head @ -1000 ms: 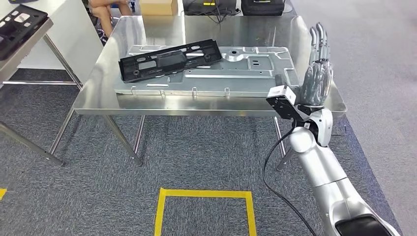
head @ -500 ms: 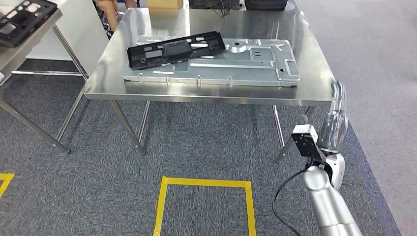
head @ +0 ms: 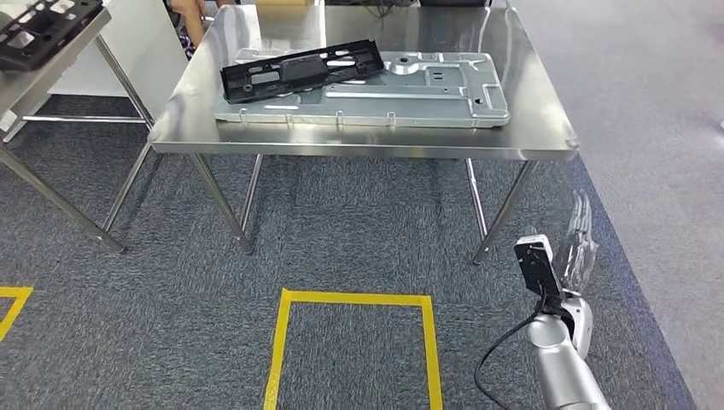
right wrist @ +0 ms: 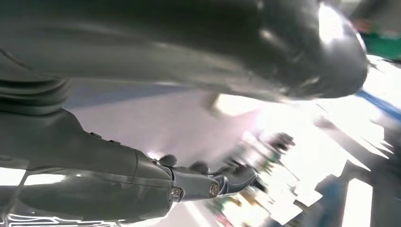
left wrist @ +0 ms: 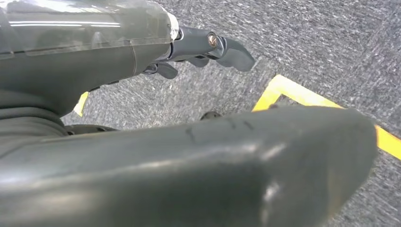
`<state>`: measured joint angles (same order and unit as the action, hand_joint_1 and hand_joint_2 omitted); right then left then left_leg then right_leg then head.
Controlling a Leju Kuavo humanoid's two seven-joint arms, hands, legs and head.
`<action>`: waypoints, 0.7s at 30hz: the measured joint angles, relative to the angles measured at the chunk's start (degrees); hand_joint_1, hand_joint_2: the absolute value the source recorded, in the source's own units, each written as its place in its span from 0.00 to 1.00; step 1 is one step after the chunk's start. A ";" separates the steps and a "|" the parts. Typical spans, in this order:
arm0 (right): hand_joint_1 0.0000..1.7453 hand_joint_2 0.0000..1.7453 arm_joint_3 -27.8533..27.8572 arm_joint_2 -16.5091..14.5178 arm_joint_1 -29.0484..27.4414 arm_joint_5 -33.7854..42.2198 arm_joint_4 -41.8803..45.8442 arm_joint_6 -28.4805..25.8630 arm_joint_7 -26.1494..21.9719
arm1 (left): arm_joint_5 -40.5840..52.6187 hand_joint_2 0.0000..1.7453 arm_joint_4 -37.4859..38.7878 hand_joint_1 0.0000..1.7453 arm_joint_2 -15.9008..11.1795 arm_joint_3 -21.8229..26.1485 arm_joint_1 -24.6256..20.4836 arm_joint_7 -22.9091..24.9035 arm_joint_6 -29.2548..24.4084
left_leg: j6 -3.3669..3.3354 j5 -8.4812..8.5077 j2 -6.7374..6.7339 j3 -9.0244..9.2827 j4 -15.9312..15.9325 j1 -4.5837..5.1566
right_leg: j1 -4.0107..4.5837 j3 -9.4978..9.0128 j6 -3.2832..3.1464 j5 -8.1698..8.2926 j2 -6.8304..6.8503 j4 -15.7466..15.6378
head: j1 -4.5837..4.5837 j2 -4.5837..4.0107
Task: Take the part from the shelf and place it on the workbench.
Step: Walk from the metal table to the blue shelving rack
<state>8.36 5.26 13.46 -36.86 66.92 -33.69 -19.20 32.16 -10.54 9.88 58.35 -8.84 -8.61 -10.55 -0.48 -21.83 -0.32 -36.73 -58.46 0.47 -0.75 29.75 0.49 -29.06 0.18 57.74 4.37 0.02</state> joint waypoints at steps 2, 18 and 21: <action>0.00 0.00 1.81 -0.63 1.50 0.48 -6.38 1.41 0.66 | 0.10 0.00 0.00 0.00 -0.02 -0.03 0.08 0.35 -0.27 | 0.71 -2.28 0.08 -1.08 -1.88 -0.15 | -0.22 1.04 -0.96 1.21 0.15 -0.16 | 0.01 0.00; 0.00 0.75 17.70 -4.32 1.31 11.97 -47.53 29.05 18.69 | 2.48 0.00 -0.20 0.00 -0.03 -1.64 -0.22 1.76 -0.29 | -1.93 -6.23 0.10 9.55 4.01 -0.13 | -0.04 8.43 1.12 4.43 0.30 2.30 | -0.03 0.00; 0.00 1.00 19.54 -4.82 0.06 12.71 -50.07 29.23 20.76 | 2.97 0.00 -0.20 0.00 0.00 -2.15 -0.30 2.05 -0.29 | -2.23 -4.49 -0.19 7.43 3.95 -0.12 | -0.19 11.42 1.63 -3.37 0.03 12.77 | -0.03 0.00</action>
<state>27.90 0.44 13.52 -24.15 16.85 -4.46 1.56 35.13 -10.73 9.88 56.20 -9.14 -6.55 -10.84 -2.71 -26.32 -0.52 -29.30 -54.52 0.35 -0.94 41.17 2.13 -32.43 0.21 70.52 4.33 0.02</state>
